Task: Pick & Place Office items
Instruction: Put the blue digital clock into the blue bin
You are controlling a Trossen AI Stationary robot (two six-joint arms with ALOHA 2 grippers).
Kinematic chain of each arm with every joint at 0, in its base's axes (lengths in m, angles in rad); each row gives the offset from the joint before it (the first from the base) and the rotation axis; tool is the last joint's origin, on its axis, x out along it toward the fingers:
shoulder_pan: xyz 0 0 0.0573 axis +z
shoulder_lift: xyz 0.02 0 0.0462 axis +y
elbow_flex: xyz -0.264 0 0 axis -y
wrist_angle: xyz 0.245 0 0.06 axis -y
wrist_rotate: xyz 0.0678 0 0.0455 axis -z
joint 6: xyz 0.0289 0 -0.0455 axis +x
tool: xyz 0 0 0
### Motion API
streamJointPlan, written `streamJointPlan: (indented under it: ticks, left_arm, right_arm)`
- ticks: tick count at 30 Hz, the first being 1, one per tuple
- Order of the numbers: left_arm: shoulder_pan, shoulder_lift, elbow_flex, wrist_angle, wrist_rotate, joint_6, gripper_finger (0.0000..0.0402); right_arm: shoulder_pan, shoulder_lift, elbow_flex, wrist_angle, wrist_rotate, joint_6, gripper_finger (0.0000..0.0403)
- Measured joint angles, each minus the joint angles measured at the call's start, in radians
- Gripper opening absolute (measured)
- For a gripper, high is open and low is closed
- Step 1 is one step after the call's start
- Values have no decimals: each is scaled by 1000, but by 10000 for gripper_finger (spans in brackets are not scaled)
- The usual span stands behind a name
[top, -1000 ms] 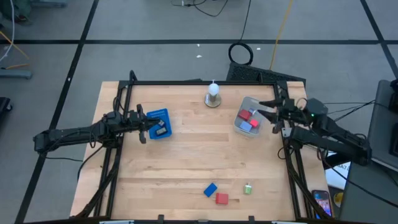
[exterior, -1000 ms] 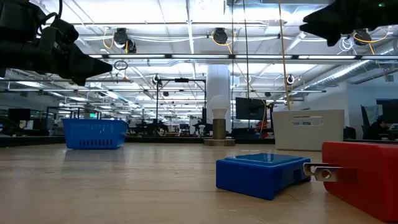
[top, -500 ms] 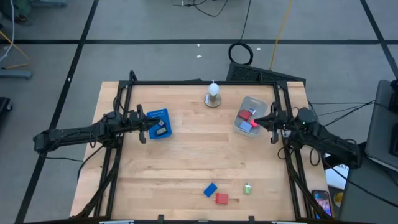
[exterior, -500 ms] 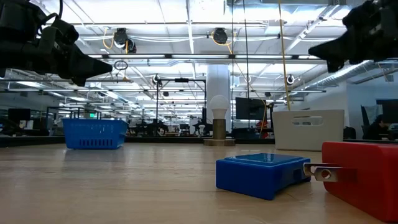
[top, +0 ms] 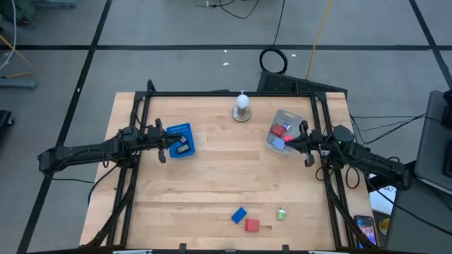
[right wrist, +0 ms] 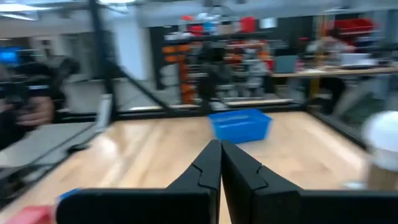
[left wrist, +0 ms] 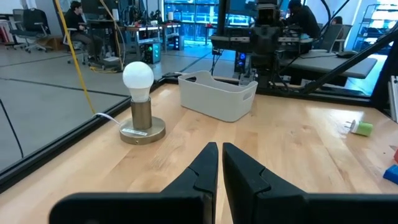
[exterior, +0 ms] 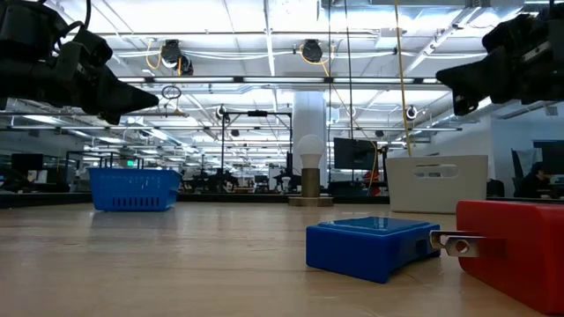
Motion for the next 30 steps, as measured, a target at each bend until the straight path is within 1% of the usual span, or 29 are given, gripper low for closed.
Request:
streamJointPlan:
  ticks: [1,3,7,11,16,20,24,27,30]
  left_arm:
    - [0,0,0,0,-9,0,24]
    - [0,0,0,0,-40,-1,24]
    - [0,0,0,0,-84,-20,24]
    - [0,0,0,0,-85,-25,24]
    - [0,0,0,-9,-85,-23,24]
    - [0,0,0,-39,-86,-18,24]
    - [0,0,0,-40,-95,-22,24]
    - [-1,0,0,-23,-100,-95,24]
    - [-20,20,1,-29,-102,-108,24]
  right_arm:
    - [12,0,-1,0,-21,0,1]
    - [45,0,-1,-1,-27,1,1]
    - [119,1,-1,-8,24,-3,1]
    - [165,1,-2,-8,54,-71,1]
    - [160,1,-2,-26,172,-98,1]
    - [159,1,-3,-31,263,-74,1]
    - [159,1,-3,-32,260,-67,1]
    - [159,1,-3,-32,260,-57,1]
    - [159,1,-3,-32,259,-57,1]
